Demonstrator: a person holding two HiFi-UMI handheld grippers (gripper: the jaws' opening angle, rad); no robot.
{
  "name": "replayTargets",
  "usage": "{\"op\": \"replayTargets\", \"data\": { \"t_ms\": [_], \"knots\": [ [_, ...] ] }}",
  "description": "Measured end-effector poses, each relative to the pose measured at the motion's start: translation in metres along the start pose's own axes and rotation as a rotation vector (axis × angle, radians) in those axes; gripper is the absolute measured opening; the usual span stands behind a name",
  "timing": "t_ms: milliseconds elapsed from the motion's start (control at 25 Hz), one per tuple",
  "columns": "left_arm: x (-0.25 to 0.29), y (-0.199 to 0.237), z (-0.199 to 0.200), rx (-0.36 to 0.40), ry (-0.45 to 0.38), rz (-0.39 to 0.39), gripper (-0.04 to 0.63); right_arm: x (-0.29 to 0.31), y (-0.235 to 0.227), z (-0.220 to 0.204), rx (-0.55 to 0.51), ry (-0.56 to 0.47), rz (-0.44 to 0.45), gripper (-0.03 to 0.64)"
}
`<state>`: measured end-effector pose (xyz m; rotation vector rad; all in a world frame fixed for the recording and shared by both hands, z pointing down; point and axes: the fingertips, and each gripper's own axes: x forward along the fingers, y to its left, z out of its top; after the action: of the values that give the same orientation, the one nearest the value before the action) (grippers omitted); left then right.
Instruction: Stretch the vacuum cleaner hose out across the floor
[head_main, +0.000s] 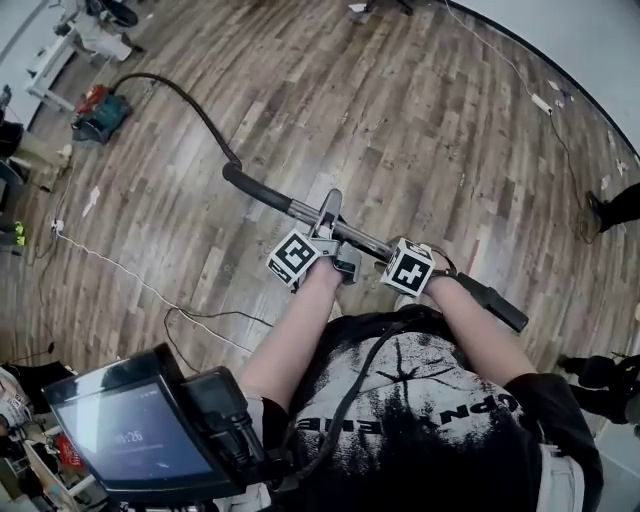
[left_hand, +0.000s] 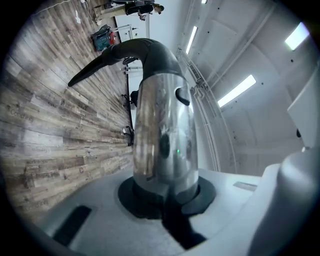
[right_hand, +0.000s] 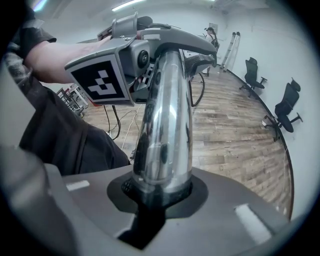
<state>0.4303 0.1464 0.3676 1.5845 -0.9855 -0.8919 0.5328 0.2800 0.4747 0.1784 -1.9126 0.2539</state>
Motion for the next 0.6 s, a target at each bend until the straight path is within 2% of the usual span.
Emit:
{"op": "replayTargets", "data": {
  "t_ms": [440, 600],
  "knots": [
    [0.053, -0.011, -0.141, 0.018, 0.032, 0.051, 0.038, -0.041, -0.026, -0.134, 0.027, -0.045, 0.04, 0.079],
    [0.073, -0.008, -0.181, 0.018, 0.022, 0.067, 0.038, -0.05, -0.042, -0.177, 0.019, -0.048, 0.048, 0.08]
  ]
}}
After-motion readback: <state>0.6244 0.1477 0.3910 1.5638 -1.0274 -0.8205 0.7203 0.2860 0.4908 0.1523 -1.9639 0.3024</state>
